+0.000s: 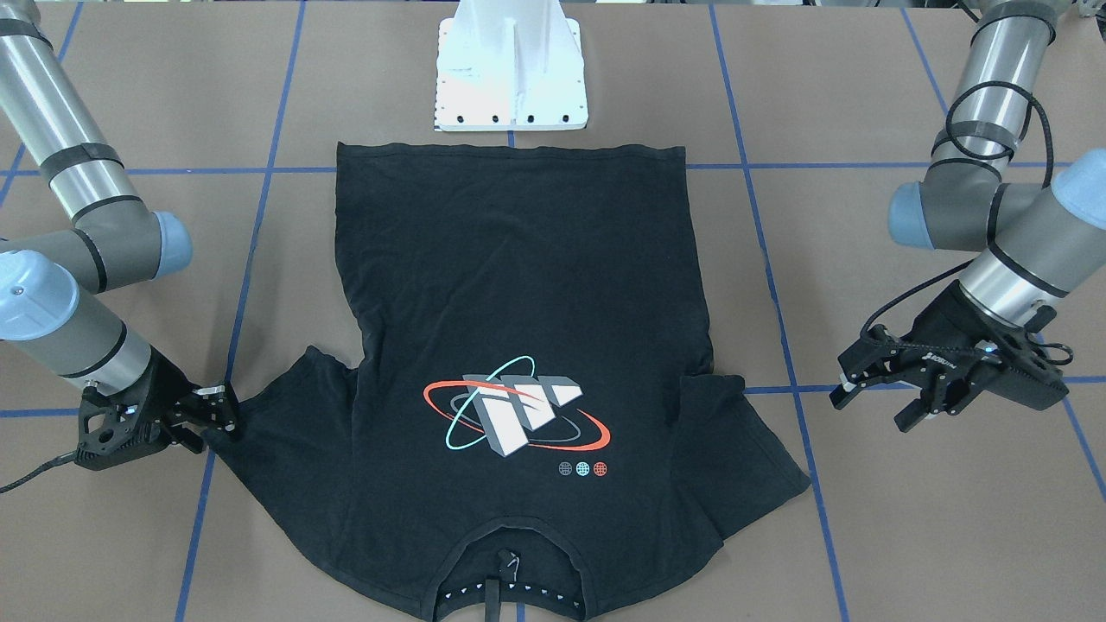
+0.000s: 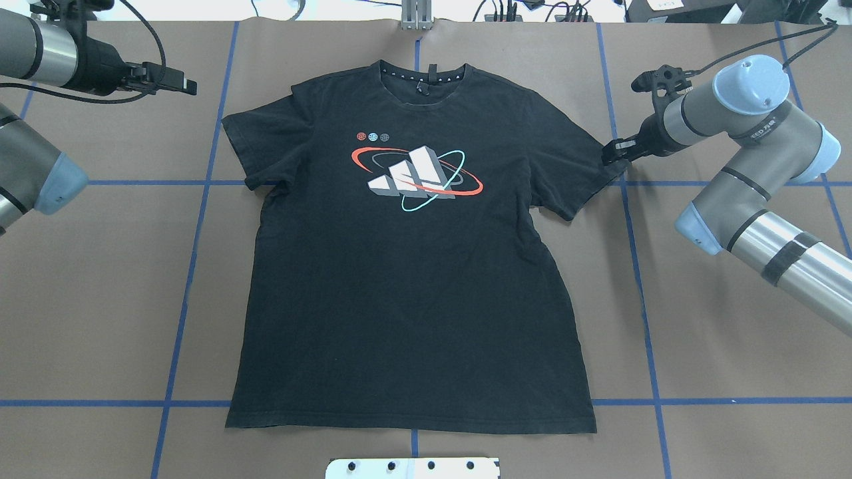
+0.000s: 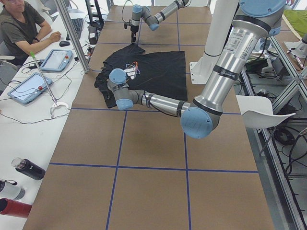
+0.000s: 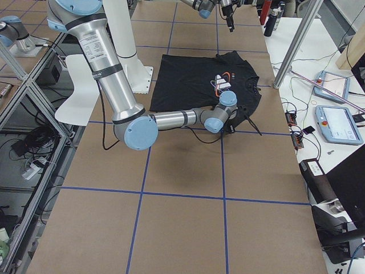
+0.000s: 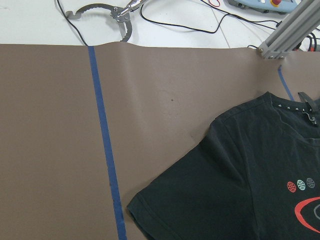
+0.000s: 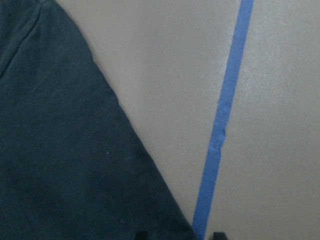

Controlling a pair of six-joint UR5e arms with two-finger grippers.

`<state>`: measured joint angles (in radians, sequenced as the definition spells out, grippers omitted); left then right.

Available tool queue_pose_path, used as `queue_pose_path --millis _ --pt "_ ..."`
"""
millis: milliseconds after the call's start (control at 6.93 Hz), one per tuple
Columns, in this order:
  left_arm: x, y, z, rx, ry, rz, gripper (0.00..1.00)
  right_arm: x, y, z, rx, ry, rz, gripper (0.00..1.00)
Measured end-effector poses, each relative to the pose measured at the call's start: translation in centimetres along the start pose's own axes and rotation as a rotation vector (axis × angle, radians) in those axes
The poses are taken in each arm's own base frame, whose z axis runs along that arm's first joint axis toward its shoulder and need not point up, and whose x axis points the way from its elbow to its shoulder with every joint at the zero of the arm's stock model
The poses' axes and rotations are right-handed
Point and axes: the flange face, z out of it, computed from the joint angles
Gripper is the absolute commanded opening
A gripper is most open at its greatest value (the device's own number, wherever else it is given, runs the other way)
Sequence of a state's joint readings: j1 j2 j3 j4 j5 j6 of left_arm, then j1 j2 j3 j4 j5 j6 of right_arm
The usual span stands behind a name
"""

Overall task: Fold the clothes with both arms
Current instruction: 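Lower the right gripper onto the sleeve nearest it and grasp it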

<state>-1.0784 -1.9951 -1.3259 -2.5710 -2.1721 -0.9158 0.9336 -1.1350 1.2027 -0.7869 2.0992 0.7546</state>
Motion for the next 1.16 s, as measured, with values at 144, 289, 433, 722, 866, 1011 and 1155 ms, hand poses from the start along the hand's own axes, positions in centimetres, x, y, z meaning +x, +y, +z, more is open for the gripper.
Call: queue_pose_path --millis 144,289,433,722,866,1011,1155 --pt "0.08 -0.05 -0.01 0.001 0.001 0.001 0.99 -0.02 0.02 0.02 -0.001 0.000 0.000 0.44" --pt "0.12 -0.08 -0.02 0.001 0.001 0.001 0.99 -0.03 0.04 0.03 -0.001 -0.001 0.000 0.44" --pt "0.11 -0.11 -0.04 0.002 0.001 0.001 0.99 -0.02 0.07 0.05 -0.002 -0.001 -0.001 0.45" --pt "0.13 -0.12 -0.05 0.002 0.002 0.001 0.99 0.01 0.21 0.07 -0.010 -0.007 -0.001 0.46" --pt "0.20 -0.13 -0.07 0.002 0.003 0.001 0.99 0.03 0.34 0.04 -0.018 -0.015 0.000 0.48" --pt "0.25 -0.13 -0.09 0.003 0.003 0.002 0.99 0.12 0.43 0.00 -0.024 -0.021 0.001 0.48" --pt "0.30 -0.14 -0.11 0.003 0.004 0.002 0.99 0.24 0.48 -0.04 -0.028 -0.023 0.002 0.48"
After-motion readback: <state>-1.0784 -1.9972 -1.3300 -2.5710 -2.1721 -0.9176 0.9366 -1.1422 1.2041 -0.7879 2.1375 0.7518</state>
